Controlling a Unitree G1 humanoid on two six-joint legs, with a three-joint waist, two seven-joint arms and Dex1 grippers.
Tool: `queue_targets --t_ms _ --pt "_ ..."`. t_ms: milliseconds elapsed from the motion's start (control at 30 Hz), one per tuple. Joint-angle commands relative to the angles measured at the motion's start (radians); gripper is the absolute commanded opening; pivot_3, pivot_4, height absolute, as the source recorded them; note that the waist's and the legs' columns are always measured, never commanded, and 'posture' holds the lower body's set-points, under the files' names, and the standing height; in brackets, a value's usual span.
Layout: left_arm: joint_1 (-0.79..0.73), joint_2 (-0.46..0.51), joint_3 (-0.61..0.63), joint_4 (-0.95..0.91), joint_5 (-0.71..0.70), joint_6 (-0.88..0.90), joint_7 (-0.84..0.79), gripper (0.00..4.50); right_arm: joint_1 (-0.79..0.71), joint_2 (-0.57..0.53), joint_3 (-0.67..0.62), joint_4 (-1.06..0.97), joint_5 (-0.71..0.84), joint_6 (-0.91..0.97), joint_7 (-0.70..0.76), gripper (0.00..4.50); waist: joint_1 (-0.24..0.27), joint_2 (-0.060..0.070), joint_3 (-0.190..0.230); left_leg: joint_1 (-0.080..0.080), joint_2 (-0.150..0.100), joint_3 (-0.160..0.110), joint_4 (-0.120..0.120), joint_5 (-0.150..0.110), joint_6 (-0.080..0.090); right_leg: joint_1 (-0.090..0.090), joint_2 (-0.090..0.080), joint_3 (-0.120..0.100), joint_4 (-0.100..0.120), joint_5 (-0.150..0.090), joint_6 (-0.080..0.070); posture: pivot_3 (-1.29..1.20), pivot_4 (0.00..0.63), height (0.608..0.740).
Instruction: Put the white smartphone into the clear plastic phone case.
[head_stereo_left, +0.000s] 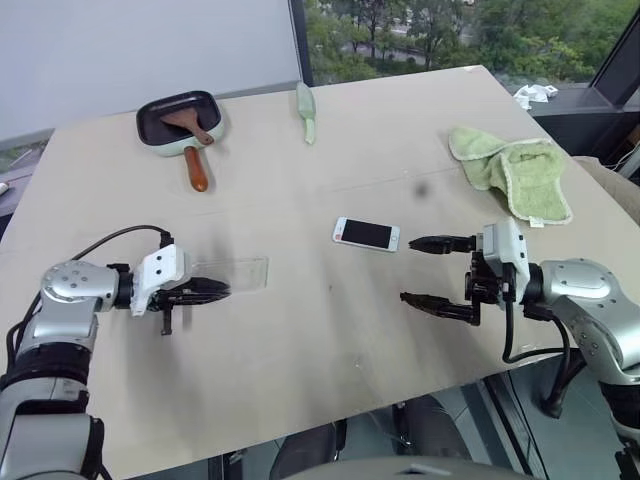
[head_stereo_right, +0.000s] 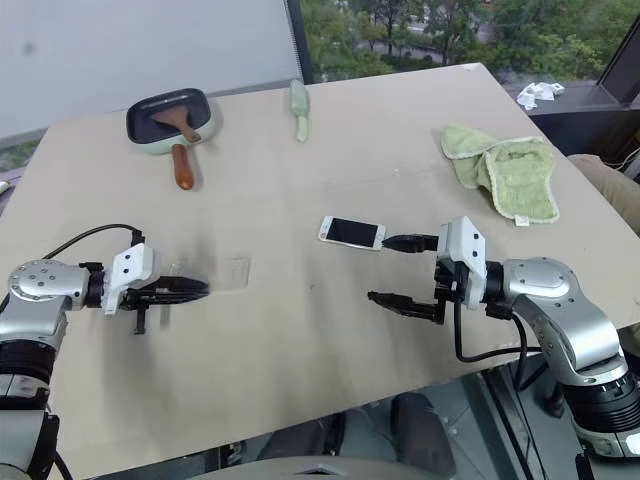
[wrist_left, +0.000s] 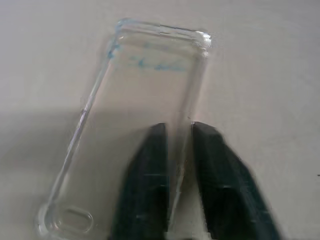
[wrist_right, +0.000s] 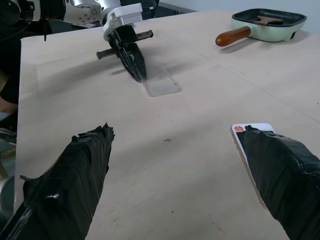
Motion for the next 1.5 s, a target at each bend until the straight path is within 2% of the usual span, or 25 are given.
queue_targets --t_ms 33,233,400,533,600,767,1000,1100,1233,1367,1433,1500 --pt "0.015 -0.001 -0.027 0.027 0.050 -0.012 0.021 0.08 -0.011 -0.015 -0.010 -0.042 0.008 -0.011 0.008 4.50 0.001 0.000 -0.001 0.000 0.000 0.000 0.000 0.000 0.000 0.000 0.000 0.000 0.000 0.000 0.000 0.00 0.150 0.740" --pt "0.039 -0.014 -0.023 -0.098 0.002 0.055 0.012 0.08 -0.018 -0.016 -0.007 -0.040 0.012 -0.009 0.007 4.50 0.002 0.000 -0.002 0.000 0.000 0.000 0.001 0.000 0.000 0.000 0.000 0.000 0.001 0.000 0.000 0.00 0.150 0.740" --pt "0.128 -0.052 -0.043 -0.426 -0.058 0.212 0.039 0.08 -0.007 -0.033 -0.019 -0.021 0.006 -0.013 0.019 4.50 0.004 0.000 -0.002 -0.002 -0.001 -0.001 0.002 0.000 0.001 0.000 -0.001 0.000 -0.001 0.000 0.000 0.00 0.150 0.740" --pt "0.182 -0.121 -0.095 -0.716 -0.093 0.437 0.148 0.08 0.019 -0.094 -0.018 0.028 -0.044 -0.055 0.074 4.50 0.004 -0.001 -0.001 -0.004 -0.001 -0.001 0.003 -0.001 0.001 0.000 -0.001 0.001 -0.002 0.001 0.001 0.00 0.150 0.740" --pt "0.187 -0.150 -0.130 -0.803 -0.085 0.503 0.189 0.08 0.029 -0.112 -0.022 0.048 -0.056 -0.076 0.094 4.50 0.003 -0.001 -0.001 -0.004 0.000 -0.001 0.003 -0.001 0.001 0.000 0.000 0.001 -0.002 0.001 0.001 0.00 0.150 0.740" --pt "0.159 -0.253 -0.233 -0.908 -0.050 0.640 0.312 0.08 0.040 -0.147 -0.036 0.102 -0.069 -0.131 0.159 4.50 0.001 -0.001 -0.001 -0.002 0.000 0.000 0.003 -0.001 0.001 0.001 0.000 0.003 -0.001 0.001 0.001 0.00 0.150 0.740" --pt "0.124 -0.323 -0.323 -0.880 0.028 0.630 0.388 0.08 0.016 -0.179 -0.046 0.161 -0.070 -0.159 0.211 4.50 0.005 -0.001 -0.001 -0.002 0.000 0.000 0.003 -0.001 0.001 0.002 0.000 0.003 -0.001 0.001 0.001 0.00 0.150 0.740" --pt "0.134 -0.320 -0.328 -0.907 0.022 0.613 0.377 0.84 0.007 -0.176 -0.047 0.168 -0.069 -0.160 0.214 4.50 0.005 -0.001 -0.001 -0.002 0.000 0.000 0.004 -0.001 0.001 0.002 0.000 0.003 -0.001 0.001 0.001 0.00 0.150 0.740" --pt "0.142 -0.319 -0.308 -0.925 0.007 0.584 0.386 2.71 0.004 -0.173 -0.048 0.176 -0.074 -0.171 0.212 4.50 0.008 -0.001 -0.001 -0.002 0.000 0.000 0.004 -0.001 0.001 0.002 0.000 0.003 -0.002 0.001 0.001 0.00 0.150 0.740" --pt "0.162 -0.288 -0.192 -1.000 -0.074 0.613 0.404 4.49 -0.036 -0.116 -0.031 0.200 -0.148 -0.186 0.089 4.50 0.005 -0.002 -0.001 -0.002 0.000 0.000 0.004 -0.001 0.001 0.002 0.000 0.004 -0.002 0.001 0.001 0.00 0.150 0.740" --pt "0.187 -0.265 -0.089 -1.053 -0.148 0.658 0.421 4.49 -0.078 -0.082 0.007 0.219 -0.226 -0.151 -0.005 4.50 0.002 -0.002 -0.001 -0.002 0.000 0.000 0.004 -0.001 0.001 0.002 0.000 0.004 -0.002 0.001 0.001 0.00 0.150 0.740" --pt "0.225 -0.231 0.004 -1.101 -0.214 0.709 0.430 4.49 -0.115 -0.040 0.027 0.242 -0.233 -0.118 -0.036 4.50 -0.002 -0.002 -0.001 -0.001 0.000 0.000 0.004 -0.001 0.001 0.001 0.000 0.005 -0.001 0.001 0.001 0.00 0.150 0.740"
